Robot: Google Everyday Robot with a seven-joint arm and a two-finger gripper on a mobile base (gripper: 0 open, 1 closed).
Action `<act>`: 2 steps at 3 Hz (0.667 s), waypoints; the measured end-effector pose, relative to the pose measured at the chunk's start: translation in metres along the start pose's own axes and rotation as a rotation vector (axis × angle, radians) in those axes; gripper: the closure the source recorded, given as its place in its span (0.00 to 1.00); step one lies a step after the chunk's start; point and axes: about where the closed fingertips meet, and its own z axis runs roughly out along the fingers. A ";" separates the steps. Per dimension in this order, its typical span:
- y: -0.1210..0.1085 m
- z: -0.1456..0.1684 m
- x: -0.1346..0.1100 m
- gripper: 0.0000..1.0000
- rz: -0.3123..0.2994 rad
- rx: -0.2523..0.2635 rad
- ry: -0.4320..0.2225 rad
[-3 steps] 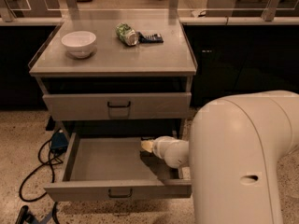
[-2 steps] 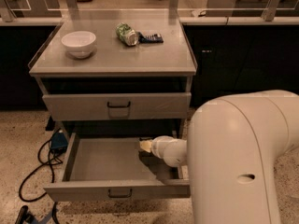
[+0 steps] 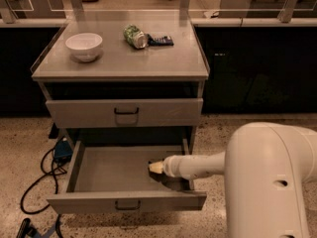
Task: Place rxbar chocolate into middle drawer
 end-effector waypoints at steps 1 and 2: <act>-0.002 0.007 0.018 1.00 0.020 -0.019 0.054; -0.002 0.007 0.018 1.00 0.020 -0.019 0.054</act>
Offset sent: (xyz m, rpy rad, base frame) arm -0.0089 -0.0014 -0.0207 0.0141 0.0613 0.0082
